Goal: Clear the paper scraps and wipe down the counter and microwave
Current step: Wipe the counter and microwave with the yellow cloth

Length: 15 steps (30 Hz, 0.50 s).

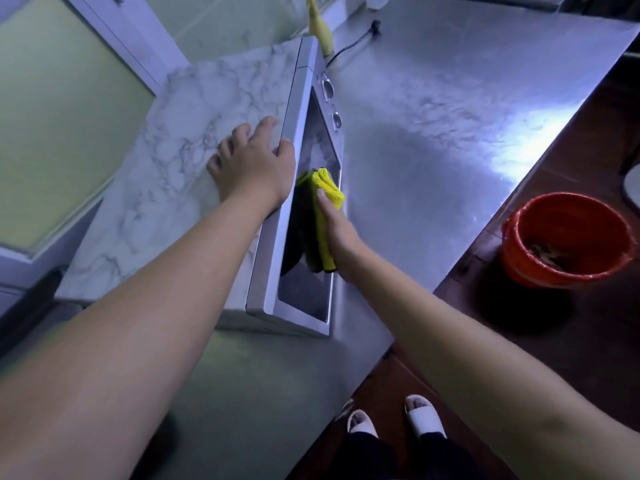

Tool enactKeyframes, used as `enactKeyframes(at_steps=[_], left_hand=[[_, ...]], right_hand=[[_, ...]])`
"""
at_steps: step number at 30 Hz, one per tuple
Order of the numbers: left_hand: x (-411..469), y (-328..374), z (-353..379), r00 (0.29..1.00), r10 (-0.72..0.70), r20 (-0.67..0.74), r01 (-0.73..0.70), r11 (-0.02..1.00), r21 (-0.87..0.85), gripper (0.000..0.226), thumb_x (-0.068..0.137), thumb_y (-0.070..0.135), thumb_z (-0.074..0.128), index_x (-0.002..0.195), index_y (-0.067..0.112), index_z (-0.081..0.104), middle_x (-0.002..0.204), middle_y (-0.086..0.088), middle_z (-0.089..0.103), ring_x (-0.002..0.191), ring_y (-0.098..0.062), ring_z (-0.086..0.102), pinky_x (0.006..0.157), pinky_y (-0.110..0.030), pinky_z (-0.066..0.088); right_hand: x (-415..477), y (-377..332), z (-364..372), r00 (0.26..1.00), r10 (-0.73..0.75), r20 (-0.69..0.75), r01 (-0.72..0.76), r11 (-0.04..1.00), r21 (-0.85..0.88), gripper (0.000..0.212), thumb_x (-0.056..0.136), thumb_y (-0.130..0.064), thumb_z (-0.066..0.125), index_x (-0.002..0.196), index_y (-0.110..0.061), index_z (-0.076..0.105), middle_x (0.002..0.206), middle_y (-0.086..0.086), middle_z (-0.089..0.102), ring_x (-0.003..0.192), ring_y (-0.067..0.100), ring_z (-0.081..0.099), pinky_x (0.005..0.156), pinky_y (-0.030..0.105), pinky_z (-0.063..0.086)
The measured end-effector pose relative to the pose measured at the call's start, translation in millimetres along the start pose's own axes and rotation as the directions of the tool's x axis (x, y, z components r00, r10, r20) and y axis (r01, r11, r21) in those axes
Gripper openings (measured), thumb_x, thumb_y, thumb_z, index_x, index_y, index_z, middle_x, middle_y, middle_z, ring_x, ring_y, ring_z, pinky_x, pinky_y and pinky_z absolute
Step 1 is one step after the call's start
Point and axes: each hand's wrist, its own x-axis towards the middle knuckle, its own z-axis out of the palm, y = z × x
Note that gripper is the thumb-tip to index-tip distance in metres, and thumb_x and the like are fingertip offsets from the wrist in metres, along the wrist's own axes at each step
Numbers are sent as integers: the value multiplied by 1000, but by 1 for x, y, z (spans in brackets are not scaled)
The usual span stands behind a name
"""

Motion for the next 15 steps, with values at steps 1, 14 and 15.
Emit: enactKeyframes(at_steps=[1,14,15], left_hand=[[0,0,1,1000,1,-3,-1,1000,1,46,92,49,33,137,47,43,151,3,36,139,-25,30,113,-45,17],[-6,1,-5,998,45,40,-45,999,7,50,92,42,29,140,34,41,150,-7,36,136,-31,30,113,-53,20],[-6,1,-5,998,48,46,-48,999,7,50,92,41,28,139,33,42,150,-8,36,136,-32,30,112,-55,20]], right_hand=[[0,5,11,999,-30,-45,27,998,-65,58,105,-39,43,158,-29,23,158,-15,30,147,8,28,124,40,19],[-150,30,-29,874,485,-3,-474,856,206,62,74,-57,63,118,-14,72,123,16,70,123,36,61,111,51,41],[-155,29,-36,865,492,-99,-461,857,233,65,69,-57,67,113,-10,75,117,19,72,118,40,63,108,54,44]])
